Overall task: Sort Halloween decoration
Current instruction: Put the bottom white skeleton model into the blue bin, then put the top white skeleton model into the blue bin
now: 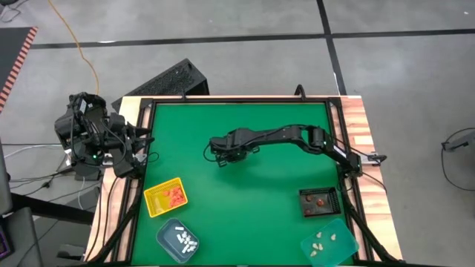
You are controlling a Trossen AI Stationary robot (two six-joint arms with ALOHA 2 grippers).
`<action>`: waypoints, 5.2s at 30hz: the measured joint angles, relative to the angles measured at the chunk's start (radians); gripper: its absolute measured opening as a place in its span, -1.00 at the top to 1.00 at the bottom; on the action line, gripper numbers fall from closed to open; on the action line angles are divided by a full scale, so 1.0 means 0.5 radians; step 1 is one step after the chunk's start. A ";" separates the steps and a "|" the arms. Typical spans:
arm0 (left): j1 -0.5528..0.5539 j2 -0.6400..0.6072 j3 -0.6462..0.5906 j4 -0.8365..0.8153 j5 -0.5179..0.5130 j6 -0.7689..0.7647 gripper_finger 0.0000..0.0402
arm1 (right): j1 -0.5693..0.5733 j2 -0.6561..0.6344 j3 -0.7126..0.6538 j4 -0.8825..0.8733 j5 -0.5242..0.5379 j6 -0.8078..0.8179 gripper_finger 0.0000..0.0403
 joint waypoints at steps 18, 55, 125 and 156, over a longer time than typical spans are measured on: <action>0.000 0.000 0.000 0.000 0.000 0.000 -0.13 | 0.349 -0.007 0.383 0.467 0.011 -0.569 0.93; 0.000 0.000 0.000 0.012 0.000 0.000 -0.13 | 0.976 0.037 0.386 1.692 -0.056 -1.869 0.93; 0.000 0.000 0.000 0.042 0.008 -0.056 -0.13 | 0.422 -0.202 0.689 0.061 0.342 -1.485 0.28; 0.000 0.000 0.000 0.010 -0.155 0.038 -0.13 | -0.585 -0.365 -0.355 0.476 -0.672 -2.938 0.27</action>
